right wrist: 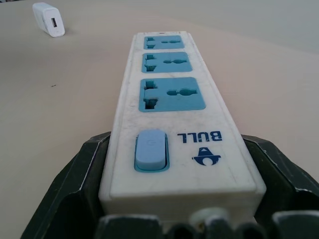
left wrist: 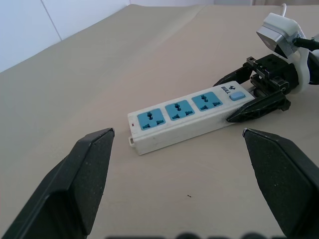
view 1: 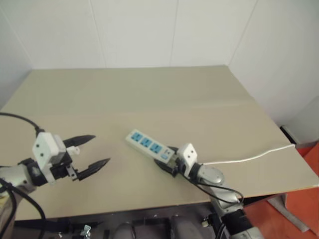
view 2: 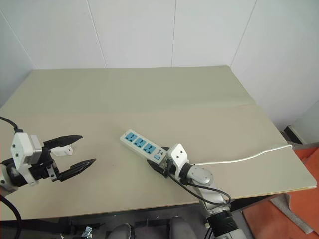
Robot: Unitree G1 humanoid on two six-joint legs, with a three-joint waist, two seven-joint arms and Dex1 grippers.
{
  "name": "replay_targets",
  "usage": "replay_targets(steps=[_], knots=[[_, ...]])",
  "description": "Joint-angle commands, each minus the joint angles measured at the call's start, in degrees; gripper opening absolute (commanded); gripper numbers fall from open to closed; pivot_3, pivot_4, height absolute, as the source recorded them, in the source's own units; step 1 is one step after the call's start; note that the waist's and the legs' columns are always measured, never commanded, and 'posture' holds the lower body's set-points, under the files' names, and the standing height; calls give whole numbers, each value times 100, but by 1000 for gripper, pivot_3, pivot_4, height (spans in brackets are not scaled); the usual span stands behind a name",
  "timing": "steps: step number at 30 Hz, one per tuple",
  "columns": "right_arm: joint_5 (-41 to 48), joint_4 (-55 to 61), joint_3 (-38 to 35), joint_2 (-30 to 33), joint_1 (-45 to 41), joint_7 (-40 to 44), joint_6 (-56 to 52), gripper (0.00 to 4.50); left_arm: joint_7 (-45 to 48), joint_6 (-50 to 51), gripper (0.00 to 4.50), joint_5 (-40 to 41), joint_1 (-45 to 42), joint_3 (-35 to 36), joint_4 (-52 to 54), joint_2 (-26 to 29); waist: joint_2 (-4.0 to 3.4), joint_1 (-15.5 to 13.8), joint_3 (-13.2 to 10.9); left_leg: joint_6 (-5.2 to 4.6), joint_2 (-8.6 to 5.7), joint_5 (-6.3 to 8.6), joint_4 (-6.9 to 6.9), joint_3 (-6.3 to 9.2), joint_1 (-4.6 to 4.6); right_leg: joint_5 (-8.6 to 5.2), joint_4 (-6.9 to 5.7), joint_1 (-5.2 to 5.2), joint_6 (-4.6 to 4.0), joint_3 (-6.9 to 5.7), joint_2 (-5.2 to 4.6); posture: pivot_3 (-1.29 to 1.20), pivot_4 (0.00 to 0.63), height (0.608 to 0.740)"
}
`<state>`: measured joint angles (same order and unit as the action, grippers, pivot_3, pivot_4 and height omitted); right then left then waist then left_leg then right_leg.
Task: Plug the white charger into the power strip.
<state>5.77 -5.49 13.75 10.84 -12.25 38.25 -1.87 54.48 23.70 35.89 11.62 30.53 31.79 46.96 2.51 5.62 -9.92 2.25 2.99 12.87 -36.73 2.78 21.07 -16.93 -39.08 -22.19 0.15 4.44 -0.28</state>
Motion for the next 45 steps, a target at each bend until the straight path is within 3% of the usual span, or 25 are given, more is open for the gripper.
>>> replay_targets(steps=[1,6,13,16,22,29,31,36,42,45], knots=[[-160,-275,172,48,43,14,-127,3437,-31,-122,4500,23,-31,55,171,16,0,0,0,0,0,0,0,-1,0,0,0,0,0,1,0,0,150,740],[245,-257,-208,236,-391,426,152,3437,47,-114,4500,27,-137,-8,75,98,-4,-10,-5,0,-3,0,0,-3,1,0,0,-2,1,5,-2,0,150,740],[1025,-650,-435,845,-1652,2238,461,3437,216,-152,4500,-37,-426,-158,-204,218,-47,-78,-61,-3,-15,2,6,-3,44,-2,8,-36,5,-2,-12,0,150,740],[1210,-893,-373,947,-1959,2973,579,3437,245,-160,4500,-52,-454,-166,-226,215,-48,-78,-61,-4,-14,7,6,3,127,23,7,-110,-35,-11,-15,0,150,740],[1121,-1445,-117,903,-2060,3928,966,3437,407,-149,4500,-20,-356,-4,-208,285,-52,-174,-64,-2,-16,21,5,4,139,23,25,-113,-35,-23,-33,0,150,740],[802,-2134,111,729,-1918,4317,1733,3437,726,-125,4500,156,-589,297,-652,525,-54,-169,-65,1,-16,19,-3,5,110,28,8,-92,-36,-28,-24,0,150,740],[779,-2270,127,671,-1878,4324,1835,3437,578,-89,4500,-122,-778,235,-922,711,-56,-164,-67,1,-12,19,-3,7,111,28,6,-95,-37,-31,-17,0,150,740],[706,-2406,192,576,-1717,4341,1962,3437,151,418,4500,-654,-1788,-325,-1676,1474,-52,-165,-65,1,-14,18,-5,11,108,28,5,-90,-36,-32,-16,0,150,740],[640,-2497,206,458,-1669,4272,1995,3437,2555,-230,4500,-968,-3506,-1774,-3423,3022,-49,-152,-65,4,-12,17,-3,11,109,27,3,-96,-36,-37,-8,0,150,740],[622,-2536,233,383,-1650,4266,1954,3437,3399,-871,4500,-2471,-5149,-3382,-4376,3074,-50,-165,-65,4,-16,17,-3,8,103,25,1,-87,-37,-39,-6,0,150,740]])
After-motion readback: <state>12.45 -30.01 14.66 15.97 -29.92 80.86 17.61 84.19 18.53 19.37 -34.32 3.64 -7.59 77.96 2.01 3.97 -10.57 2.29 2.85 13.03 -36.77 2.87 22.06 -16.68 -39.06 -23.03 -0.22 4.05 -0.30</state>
